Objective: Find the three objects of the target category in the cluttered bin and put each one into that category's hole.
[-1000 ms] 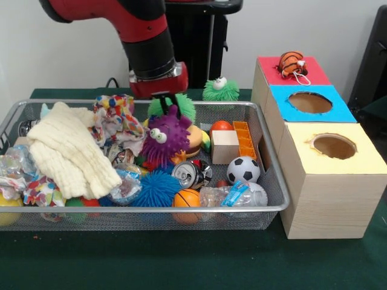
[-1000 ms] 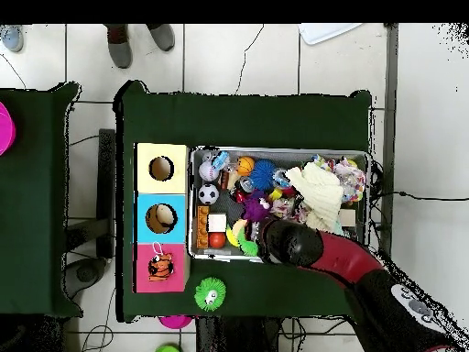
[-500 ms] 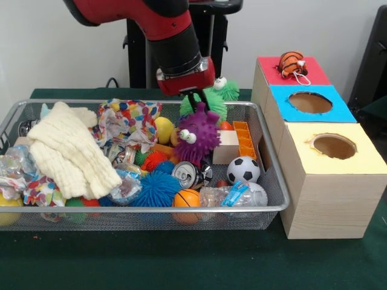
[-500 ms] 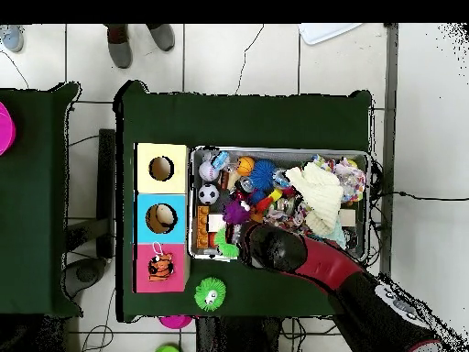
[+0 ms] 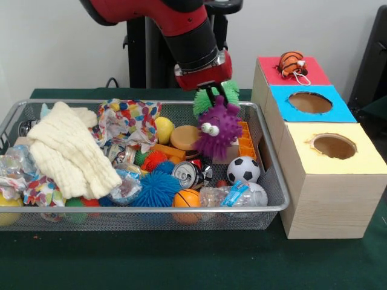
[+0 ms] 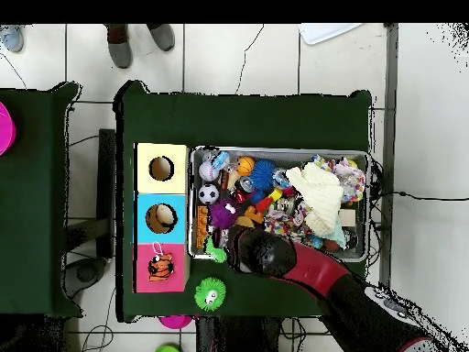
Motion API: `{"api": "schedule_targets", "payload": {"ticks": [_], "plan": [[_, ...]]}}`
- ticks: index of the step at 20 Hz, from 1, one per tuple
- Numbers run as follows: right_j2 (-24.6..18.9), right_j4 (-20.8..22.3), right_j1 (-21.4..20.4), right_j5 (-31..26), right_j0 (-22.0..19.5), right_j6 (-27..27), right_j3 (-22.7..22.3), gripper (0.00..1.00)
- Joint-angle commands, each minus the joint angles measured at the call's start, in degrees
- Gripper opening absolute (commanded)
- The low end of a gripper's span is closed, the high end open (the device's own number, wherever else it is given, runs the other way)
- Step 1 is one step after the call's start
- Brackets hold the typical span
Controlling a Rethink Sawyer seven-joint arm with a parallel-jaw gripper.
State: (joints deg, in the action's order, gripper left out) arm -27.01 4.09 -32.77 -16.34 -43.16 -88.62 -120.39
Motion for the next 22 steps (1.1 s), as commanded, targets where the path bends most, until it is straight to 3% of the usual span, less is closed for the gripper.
{"api": "schedule_targets", "payload": {"ticks": [1,4,5,8,17,22], "plan": [[-5.1,-4.4,-0.2,3.8,0.4,-12.8,-1.7,0.0],[-3.1,-3.1,-0.5,4.6,1.6,-11.4,-0.5,0.0],[-2.1,-2.7,-0.7,5.1,2.2,-11.2,-0.2,1.0],[-1.7,-0.8,-0.9,6.7,2.1,-9.7,0.6,1.0],[8.5,4.1,-7.7,-3.5,5.7,-3.0,6.0,1.0],[11.3,8.1,-10.3,-9.1,6.9,1.0,10.1,1.0]]}}
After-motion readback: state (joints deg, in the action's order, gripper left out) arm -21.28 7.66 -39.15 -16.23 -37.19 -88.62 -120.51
